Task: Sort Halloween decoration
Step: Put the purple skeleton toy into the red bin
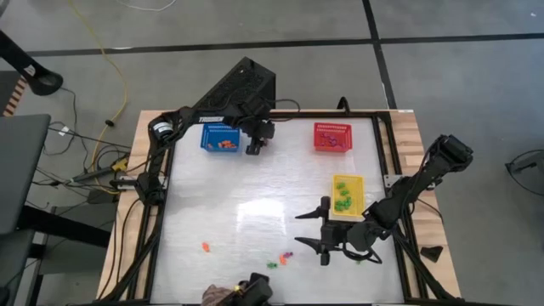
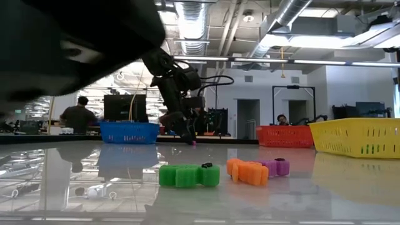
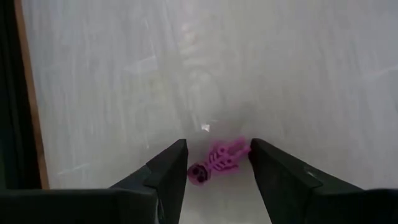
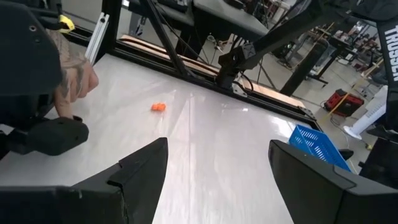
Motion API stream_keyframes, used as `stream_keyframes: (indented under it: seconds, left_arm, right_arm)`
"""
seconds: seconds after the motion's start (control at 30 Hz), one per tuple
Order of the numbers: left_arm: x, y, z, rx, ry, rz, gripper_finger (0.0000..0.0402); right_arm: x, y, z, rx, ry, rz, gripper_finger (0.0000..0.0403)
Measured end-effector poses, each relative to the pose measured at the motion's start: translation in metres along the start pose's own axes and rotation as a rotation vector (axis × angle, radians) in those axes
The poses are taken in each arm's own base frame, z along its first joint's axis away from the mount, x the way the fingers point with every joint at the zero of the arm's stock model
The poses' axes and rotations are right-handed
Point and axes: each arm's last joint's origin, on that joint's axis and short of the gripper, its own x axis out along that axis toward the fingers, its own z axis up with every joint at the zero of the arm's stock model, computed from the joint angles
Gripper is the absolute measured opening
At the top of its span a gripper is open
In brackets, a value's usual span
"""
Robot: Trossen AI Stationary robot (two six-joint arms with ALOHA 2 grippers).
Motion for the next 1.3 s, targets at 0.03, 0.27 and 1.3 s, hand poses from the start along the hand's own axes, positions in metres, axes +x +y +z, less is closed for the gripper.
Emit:
stream_keyframes:
  seconds: [0.03, 0.27, 1.3]
  left_arm:
    - [0.000, -0.001, -0.001, -0.001, 0.008, -0.006, 0.0164]
    - [-0.004, -0.001, -0.006, -0.021, 0.061, -0.035, 0.0073]
    - [-0.032, -0.015, 0.127, 0.048, -0.404, 0.322, 0.0007]
  right_arm:
    - [0.000, 0.000, 0.000, 0.001, -0.001, 0.000, 0.0311]
    - [0.000, 0.000, 0.000, 0.005, -0.002, 0.000, 0.0311]
    - [-0.006, -0.001, 0.007, 0.037, -0.035, -0.046, 0.0311]
